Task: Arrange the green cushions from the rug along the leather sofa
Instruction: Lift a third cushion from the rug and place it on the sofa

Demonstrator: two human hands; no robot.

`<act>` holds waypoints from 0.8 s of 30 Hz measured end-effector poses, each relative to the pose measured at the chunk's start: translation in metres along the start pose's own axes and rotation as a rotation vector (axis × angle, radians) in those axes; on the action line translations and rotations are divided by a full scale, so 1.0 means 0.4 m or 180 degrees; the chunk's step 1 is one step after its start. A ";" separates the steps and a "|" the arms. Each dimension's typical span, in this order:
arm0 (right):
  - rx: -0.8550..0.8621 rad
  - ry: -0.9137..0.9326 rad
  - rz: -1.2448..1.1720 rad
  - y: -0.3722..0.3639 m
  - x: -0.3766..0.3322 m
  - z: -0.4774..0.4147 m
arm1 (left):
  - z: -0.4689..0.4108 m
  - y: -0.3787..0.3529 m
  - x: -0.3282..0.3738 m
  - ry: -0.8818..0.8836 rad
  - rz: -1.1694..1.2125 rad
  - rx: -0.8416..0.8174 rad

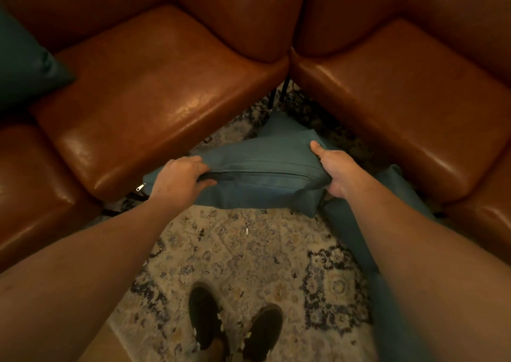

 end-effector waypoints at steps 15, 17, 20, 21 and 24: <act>-0.0322 0.3211 0.3716 -0.255 -0.037 0.253 | -0.043 0.185 0.008 -0.0123 0.0262 0.0283; -0.0051 0.3436 0.3623 -0.259 -0.058 0.275 | -0.036 0.211 0.015 -0.0166 0.0261 0.0316; 0.0106 0.3659 0.3520 -0.244 -0.103 0.298 | -0.035 0.266 0.036 -0.0418 0.0052 0.0339; 0.0106 0.3667 0.3392 -0.237 -0.119 0.303 | -0.035 0.288 0.045 -0.0549 -0.0032 0.0387; 0.0047 0.3694 0.3035 -0.226 -0.181 0.333 | -0.023 0.380 0.049 -0.0616 -0.0315 0.0831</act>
Point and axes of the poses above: each hand's wrist, its own z-axis away from the middle knuckle, its own y-axis out of the back of the hand, x = y × z, the point moved 5 cm from there along -z, towards the middle knuckle, and after that the axes turned 9 degrees about x, right-handed, at the moved point
